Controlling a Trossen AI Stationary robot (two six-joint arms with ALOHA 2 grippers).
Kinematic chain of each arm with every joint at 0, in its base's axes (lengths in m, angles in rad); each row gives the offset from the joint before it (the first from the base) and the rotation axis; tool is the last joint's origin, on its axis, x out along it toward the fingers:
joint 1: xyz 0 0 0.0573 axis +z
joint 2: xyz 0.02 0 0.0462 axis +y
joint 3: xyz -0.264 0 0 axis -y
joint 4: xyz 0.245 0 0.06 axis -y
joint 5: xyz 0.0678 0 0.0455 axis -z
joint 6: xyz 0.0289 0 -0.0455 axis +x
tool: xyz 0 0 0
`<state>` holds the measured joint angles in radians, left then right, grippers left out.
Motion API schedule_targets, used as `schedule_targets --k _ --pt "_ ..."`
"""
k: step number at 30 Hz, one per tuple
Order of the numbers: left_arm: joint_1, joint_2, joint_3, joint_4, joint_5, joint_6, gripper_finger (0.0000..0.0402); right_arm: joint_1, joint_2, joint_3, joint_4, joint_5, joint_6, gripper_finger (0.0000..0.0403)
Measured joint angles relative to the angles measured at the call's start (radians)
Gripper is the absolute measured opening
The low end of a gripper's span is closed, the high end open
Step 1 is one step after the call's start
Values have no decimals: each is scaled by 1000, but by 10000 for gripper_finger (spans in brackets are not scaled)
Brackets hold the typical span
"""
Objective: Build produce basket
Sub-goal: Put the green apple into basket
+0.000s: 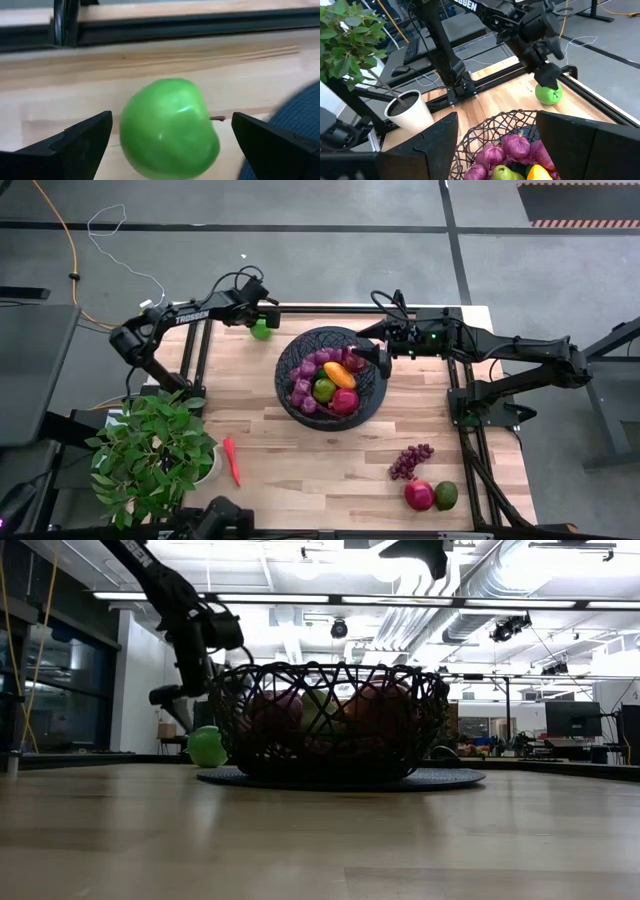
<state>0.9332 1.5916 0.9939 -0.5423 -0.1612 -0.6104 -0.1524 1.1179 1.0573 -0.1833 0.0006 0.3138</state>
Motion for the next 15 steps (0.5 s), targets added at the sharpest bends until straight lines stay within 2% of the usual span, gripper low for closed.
schedule_targets --k 15 --pt "-6 85 0 31 33 -69 400 0 0 0 0 4 0 247"
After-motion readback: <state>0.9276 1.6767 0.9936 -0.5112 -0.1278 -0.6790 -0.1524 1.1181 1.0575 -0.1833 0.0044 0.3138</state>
